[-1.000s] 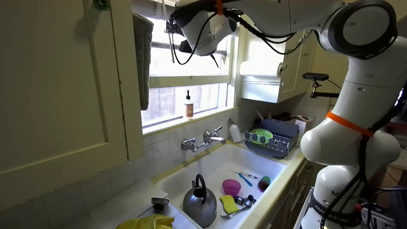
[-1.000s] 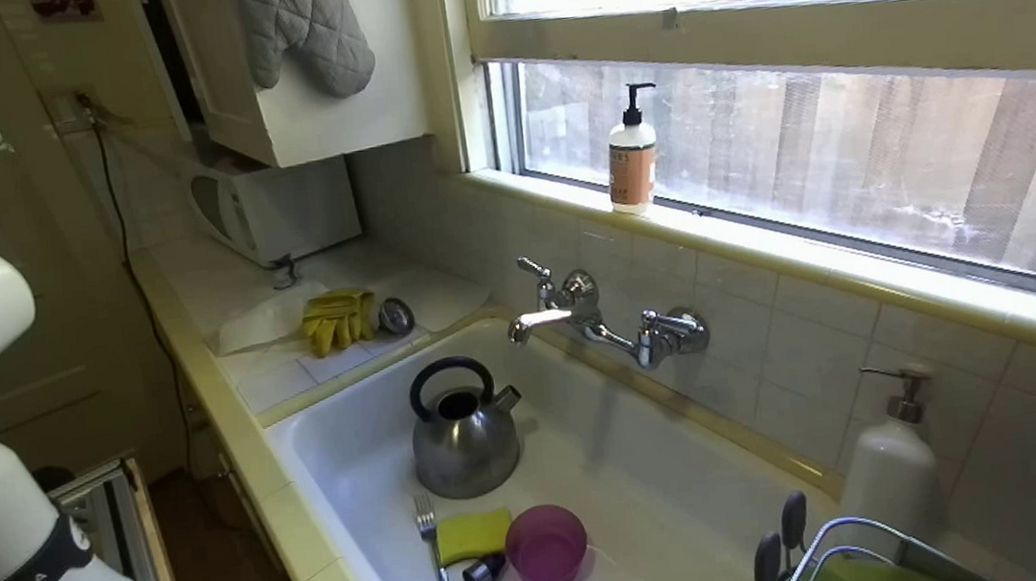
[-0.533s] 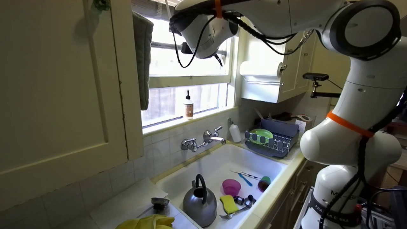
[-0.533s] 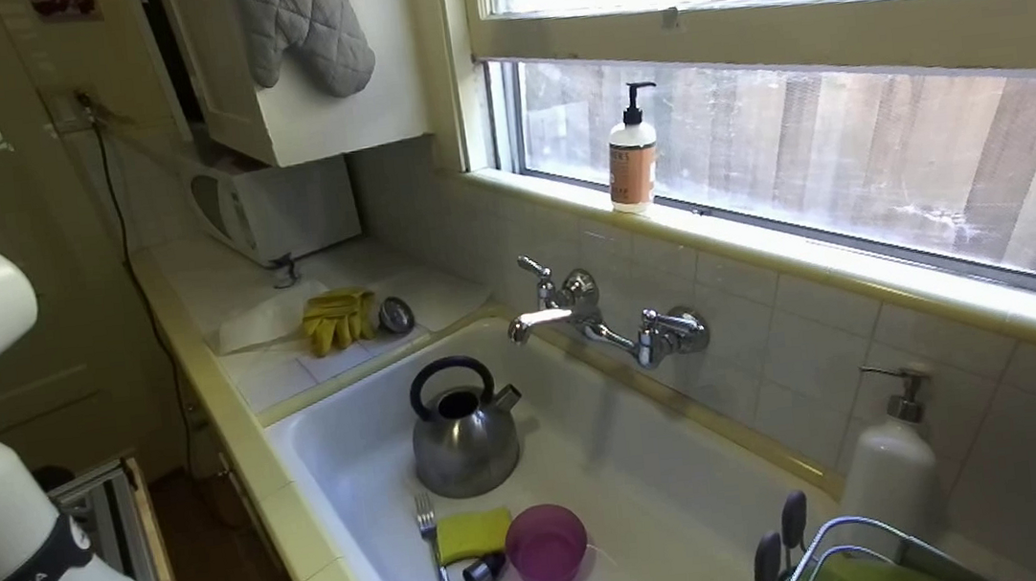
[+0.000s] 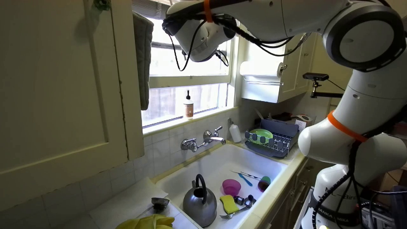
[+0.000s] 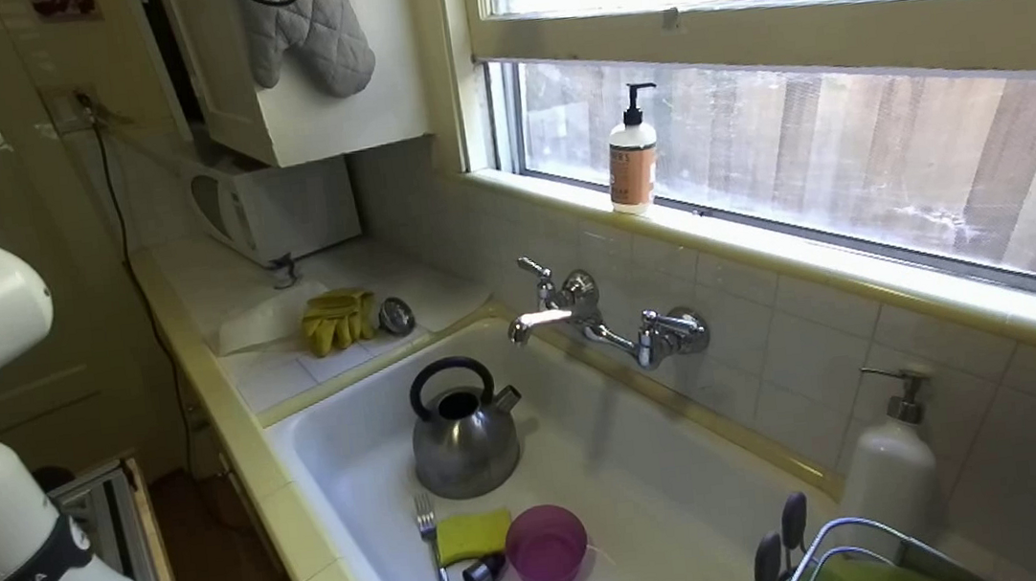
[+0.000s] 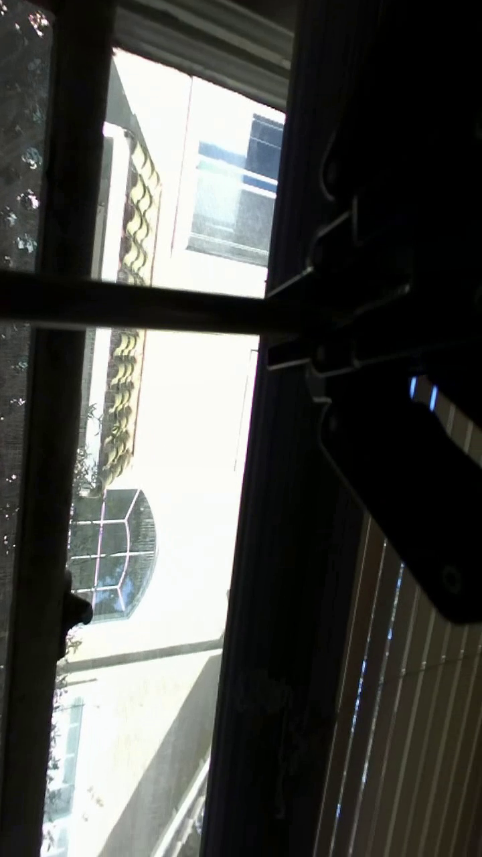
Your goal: Pull the curtain string
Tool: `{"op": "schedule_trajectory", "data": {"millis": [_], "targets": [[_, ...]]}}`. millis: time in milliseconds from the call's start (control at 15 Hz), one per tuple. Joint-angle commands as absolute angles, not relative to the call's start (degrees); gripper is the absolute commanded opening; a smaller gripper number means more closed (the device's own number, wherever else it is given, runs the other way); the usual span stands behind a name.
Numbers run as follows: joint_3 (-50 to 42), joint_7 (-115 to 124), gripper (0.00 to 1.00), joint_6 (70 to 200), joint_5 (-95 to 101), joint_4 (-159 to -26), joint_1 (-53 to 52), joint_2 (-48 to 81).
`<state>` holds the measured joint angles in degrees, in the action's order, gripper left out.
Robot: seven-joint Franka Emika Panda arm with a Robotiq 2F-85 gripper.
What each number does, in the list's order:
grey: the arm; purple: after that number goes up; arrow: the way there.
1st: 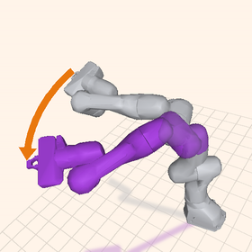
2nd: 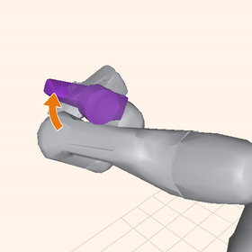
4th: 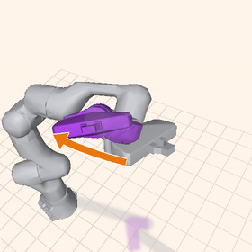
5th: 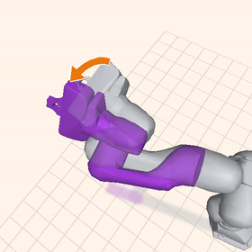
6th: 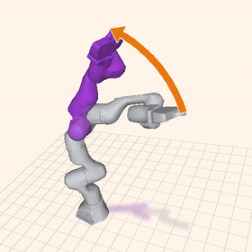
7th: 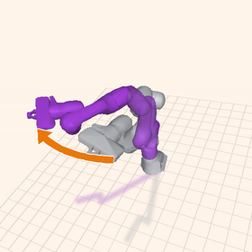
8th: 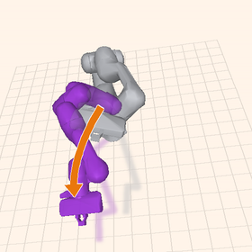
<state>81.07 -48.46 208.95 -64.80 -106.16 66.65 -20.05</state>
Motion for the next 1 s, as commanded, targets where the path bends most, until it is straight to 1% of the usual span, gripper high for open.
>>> {"op": "schedule_trajectory", "data": {"millis": [0,67,133,333,400,533,600,667,933], "targets": [[86.6,-48.8,0.03,208.3,-77.4,-105.0,77.7,-29.8],[87.6,-48.5,0.03,207.8,-78.5,-104.1,80.1,-31.7],[85.0,-48.2,0.13,207.8,-68.3,-104.5,74.3,-25.9],[86.5,-47.7,0.13,207.0,-70.5,-103.3,78.5,-29.9],[86.6,-47.7,0.03,207.0,-70.9,-103.2,78.9,-30.4],[87.5,-45.3,0.03,206.9,-62.9,-102.7,77.0,-26.0],[83.5,-36.1,0.03,203.1,-56.6,-105.4,75.6,-28.9],[87.9,-42.0,0.03,207.1,-55.6,-103.7,75.0,-21.4],[88.4,-38.5,0.03,208.3,-44.0,-105.8,71.8,-12.4]]}}
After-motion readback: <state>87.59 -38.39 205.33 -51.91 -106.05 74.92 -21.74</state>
